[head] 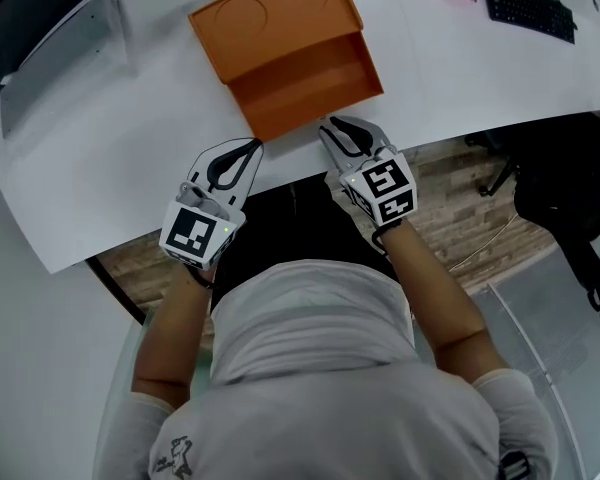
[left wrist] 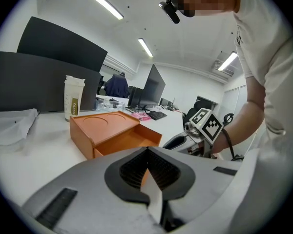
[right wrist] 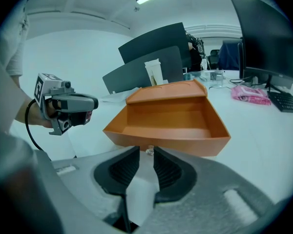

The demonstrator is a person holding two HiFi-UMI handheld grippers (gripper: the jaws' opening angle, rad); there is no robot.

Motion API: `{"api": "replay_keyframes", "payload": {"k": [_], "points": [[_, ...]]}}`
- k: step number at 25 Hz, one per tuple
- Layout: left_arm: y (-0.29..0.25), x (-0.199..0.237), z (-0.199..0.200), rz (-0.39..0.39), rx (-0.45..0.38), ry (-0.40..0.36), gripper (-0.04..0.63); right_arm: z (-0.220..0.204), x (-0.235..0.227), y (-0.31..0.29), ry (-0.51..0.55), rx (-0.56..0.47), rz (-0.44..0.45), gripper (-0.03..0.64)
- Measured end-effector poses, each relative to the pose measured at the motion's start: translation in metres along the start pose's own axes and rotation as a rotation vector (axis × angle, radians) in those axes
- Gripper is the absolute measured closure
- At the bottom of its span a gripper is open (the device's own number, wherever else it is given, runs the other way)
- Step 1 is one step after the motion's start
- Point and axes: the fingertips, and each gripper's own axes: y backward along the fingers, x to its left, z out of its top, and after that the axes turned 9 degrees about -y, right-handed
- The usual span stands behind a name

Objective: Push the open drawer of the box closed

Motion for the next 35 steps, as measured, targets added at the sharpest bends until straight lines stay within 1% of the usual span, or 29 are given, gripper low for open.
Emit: {"api": "replay_keyframes", "payload": {"k": [12, 14, 17, 27, 35], "points": [[-0.004, 0.005, -0.014, -0.009, 0.002, 0.025, 0.597, -0.008, -0.008, -0.02, -0.007, 0.021, -0.023, 0.526], [-0.002, 0.005, -0.016, -0.008, 0.001, 0.031, 0.597, -0.009, -0.009, -0.021, -0.003, 0.021, -0.029, 0.541], [0.0, 0.007, -0.015, -0.005, -0.008, 0.049, 0.597, -0.008, -0.009, -0.021, 0.006, 0.022, -0.032, 0.546], [0.002, 0.007, -0.015, -0.004, -0.009, 0.058, 0.597, -0.008, -0.006, -0.02, 0.019, 0.021, -0.038, 0.549], [0.004, 0.01, -0.014, 0.006, -0.01, 0.074, 0.597, 0.001, -0.006, -0.022, 0.028, 0.004, -0.041, 0.549]]}}
